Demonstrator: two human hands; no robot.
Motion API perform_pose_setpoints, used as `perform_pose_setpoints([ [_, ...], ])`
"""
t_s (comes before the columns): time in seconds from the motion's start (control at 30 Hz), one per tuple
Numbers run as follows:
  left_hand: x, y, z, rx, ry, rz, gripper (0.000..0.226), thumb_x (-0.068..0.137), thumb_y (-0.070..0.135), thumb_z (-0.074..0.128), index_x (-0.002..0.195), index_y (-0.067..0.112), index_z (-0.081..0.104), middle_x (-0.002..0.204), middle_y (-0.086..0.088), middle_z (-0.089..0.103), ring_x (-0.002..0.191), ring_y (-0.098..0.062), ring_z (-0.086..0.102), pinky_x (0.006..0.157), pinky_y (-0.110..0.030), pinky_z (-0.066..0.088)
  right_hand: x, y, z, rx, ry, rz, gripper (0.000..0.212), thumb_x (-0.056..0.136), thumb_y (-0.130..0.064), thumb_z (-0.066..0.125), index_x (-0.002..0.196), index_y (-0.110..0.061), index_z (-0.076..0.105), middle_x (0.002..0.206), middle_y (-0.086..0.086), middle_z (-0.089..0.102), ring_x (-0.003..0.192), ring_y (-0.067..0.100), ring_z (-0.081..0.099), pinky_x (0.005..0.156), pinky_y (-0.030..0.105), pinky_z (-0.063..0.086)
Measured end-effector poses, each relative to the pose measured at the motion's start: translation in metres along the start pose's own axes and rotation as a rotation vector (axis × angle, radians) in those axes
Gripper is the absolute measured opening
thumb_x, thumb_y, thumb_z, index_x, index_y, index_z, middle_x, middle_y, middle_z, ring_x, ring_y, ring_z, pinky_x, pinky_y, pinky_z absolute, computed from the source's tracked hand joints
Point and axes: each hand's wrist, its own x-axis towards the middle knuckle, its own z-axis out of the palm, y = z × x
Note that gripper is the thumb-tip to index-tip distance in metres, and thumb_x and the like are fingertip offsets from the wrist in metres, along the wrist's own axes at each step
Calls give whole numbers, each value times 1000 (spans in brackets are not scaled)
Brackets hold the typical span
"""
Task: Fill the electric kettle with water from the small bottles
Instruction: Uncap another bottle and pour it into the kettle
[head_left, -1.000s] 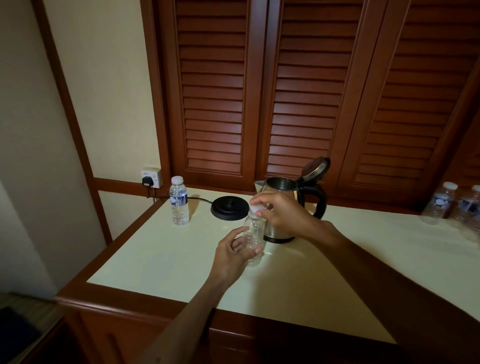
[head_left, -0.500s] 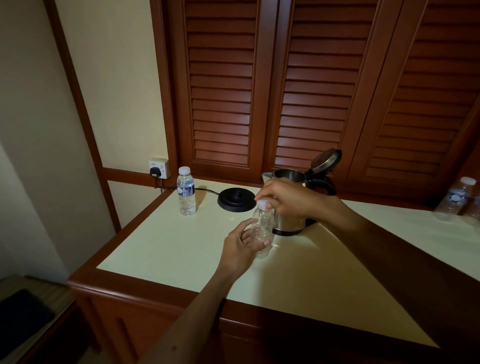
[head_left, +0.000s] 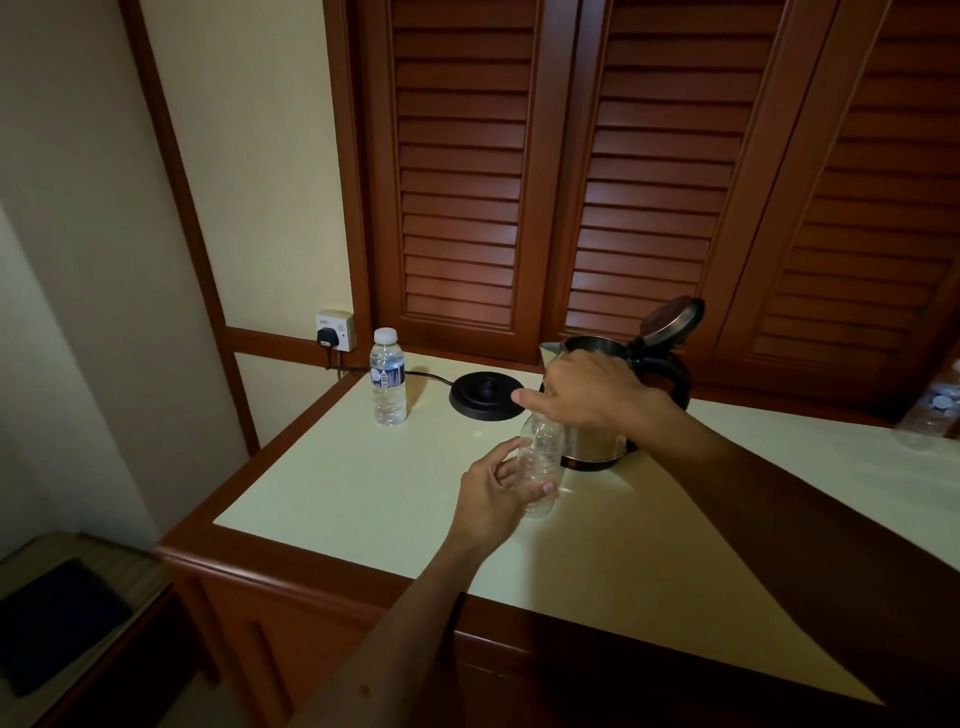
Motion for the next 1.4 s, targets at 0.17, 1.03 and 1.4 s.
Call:
perform_pose_setpoints([
  [0.17, 2, 1, 0, -27, 5, -31, 64, 57, 14, 90, 113, 32, 66, 111, -14, 74, 108, -31, 69, 96, -53, 54, -1, 15, -15, 339, -296, -76, 29, 80, -51, 64, 95, -26, 63, 85, -7, 61, 78, 15, 64, 69, 33, 52],
  [1.03, -12, 11, 4, 180, 22, 114, 56, 75, 3, 82, 120, 32, 64, 100, 8, 76, 98, -8, 71, 79, -23, 58, -34, 9, 58, 686, 117, 79, 37, 80, -52, 66, 99, -22, 55, 82, -4, 60, 74, 9, 59, 65, 24, 51],
  [1.4, -6, 4, 11, 747, -129, 106, 64, 64, 53, 85, 122, 34, 66, 110, 13, 71, 92, -1, 63, 80, -14, 48, -80, 42, 93, 1207, 131, 200, 54, 77, -24, 76, 125, -25, 51, 108, -9, 68, 96, 4, 66, 78, 17, 53],
])
